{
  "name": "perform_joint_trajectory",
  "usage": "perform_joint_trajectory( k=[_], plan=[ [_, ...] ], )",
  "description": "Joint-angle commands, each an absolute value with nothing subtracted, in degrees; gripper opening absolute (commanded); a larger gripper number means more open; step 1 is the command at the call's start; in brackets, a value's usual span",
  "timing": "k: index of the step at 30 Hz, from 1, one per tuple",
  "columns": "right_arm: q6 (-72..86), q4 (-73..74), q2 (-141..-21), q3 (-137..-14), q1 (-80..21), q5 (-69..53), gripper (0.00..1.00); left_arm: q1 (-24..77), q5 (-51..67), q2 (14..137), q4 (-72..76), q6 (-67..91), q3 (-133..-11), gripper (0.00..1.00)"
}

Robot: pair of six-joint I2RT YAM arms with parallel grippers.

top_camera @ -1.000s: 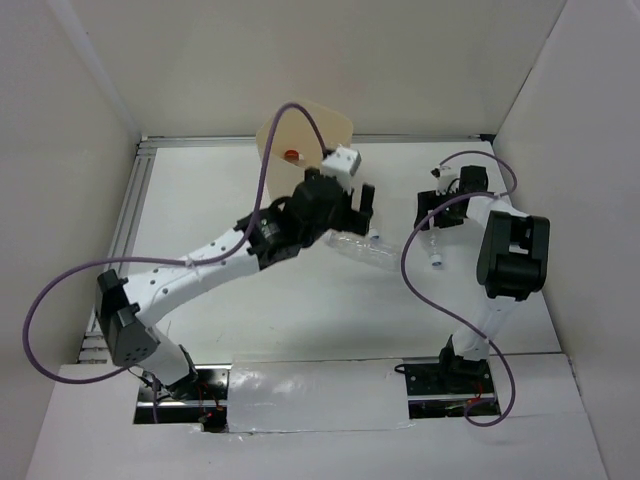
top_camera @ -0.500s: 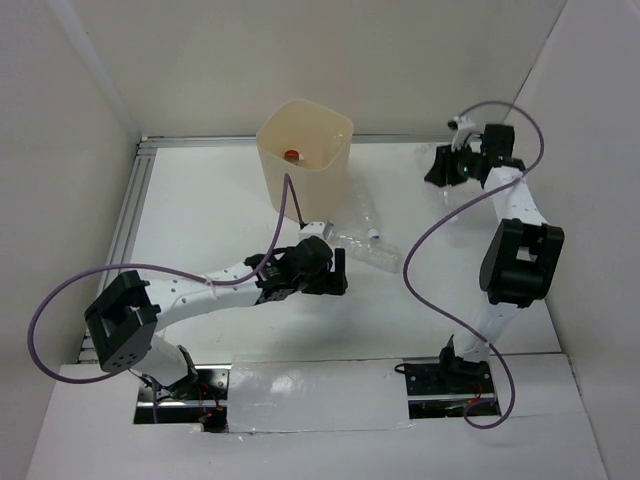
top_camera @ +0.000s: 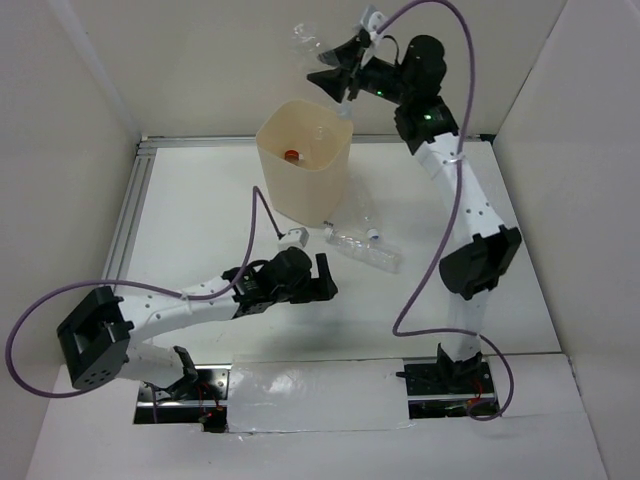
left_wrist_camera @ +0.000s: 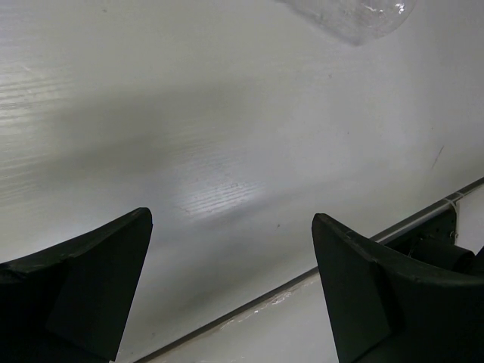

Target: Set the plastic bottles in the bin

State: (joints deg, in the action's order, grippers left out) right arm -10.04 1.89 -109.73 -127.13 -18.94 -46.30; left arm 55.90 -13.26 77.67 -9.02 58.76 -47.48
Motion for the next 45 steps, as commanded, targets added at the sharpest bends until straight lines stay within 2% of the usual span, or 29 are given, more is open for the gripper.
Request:
perform_joint_trajectory(
  k=[1,3,10,12,17,19,21,23,24,26,27,28,30,31,32,33,35,39,45],
  plan=[
    [-3.9,-1.5,-119.7,-131.2,-20.8,-41.1,0.4,54.9,-15.9,71.6,-9.2,60.9,-44.8,1.0],
    [-3.3,-1.5,-122.1,-132.6,-21.6,-40.3,0.48,54.4,-17.0,69.4,-10.6,61.4,-43.8,1.0],
    [-2.7,-1.0,-125.9,-132.6,-22.1,-38.6,0.96,52.0,-19.0,61.1,-12.3,62.6,-39.2,1.0],
    [-3.5,0.9,-124.3,-133.9,-22.1,-39.4,0.99,50.9,-19.0,60.4,-12.9,62.6,-38.0,1.0],
    [-7.1,9.3,-119.2,-133.1,-19.5,-41.6,0.99,50.2,-19.0,60.4,-13.5,61.8,-38.5,1.0],
    [-13.3,13.8,-113.3,-125.4,-16.4,-44.0,0.96,49.7,-19.0,60.4,-13.5,61.2,-38.5,1.0],
    [-20.3,15.4,-105.6,-117.7,-12.1,-48.1,0.81,48.5,-19.5,60.4,-13.5,60.5,-38.5,1.0],
    [-25.9,18.8,-100.7,-106.7,-9.5,-51.1,0.63,47.8,-19.0,60.4,-13.5,59.9,-38.5,1.0],
    [-31.8,20.3,-96.2,-103.5,-7.3,-51.9,0.38,47.0,-19.0,60.9,-13.5,59.3,-38.5,1.0],
    [-36.5,24.8,-92.5,-94.4,-6.1,-51.4,0.23,46.4,-18.4,61.5,-13.5,59.3,-38.5,1.0],
    [-39.7,26.0,-90.9,-91.7,-6.1,-49.9,0.22,45.8,-17.8,61.5,-13.5,58.8,-38.5,1.0],
    [-39.7,26.7,-88.6,-89.1,-6.1,-48.7,0.3,45.8,-17.8,62.2,-13.0,58.8,-38.5,1.0],
    [-37.2,26.2,-87.9,-82.7,-6.1,-45.2,0.56,45.3,-17.1,62.8,-13.0,58.3,-39.0,1.0],
    [-36.3,25.5,-87.3,-81.3,-7.5,-43.8,0.79,45.3,-16.4,63.4,-12.5,58.3,-39.0,1.0],
    [-34.3,24.4,-87.3,-80.0,-8.3,-41.5,0.91,45.3,-16.3,63.4,-12.5,57.7,-39.5,1.0],
    [-32.0,21.1,-88.0,-77.8,-9.0,-39.1,0.97,45.3,-16.3,64.0,-12.5,57.7,-39.6,1.0],
    [-25.8,18.8,-91.2,-77.3,-9.7,-34.6,1.0,45.3,-15.8,64.0,-12.5,57.7,-40.2,1.0],
    [-16.7,12.8,-98.1,-78.0,-10.2,-27.4,1.0,45.3,-15.8,63.7,-13.0,58.3,-39.6,1.0],
    [-12.8,10.0,-107.6,-81.3,-10.7,-22.2,1.0,45.3,-15.8,60.6,-13.5,60.1,-37.4,1.0]
  ],
)
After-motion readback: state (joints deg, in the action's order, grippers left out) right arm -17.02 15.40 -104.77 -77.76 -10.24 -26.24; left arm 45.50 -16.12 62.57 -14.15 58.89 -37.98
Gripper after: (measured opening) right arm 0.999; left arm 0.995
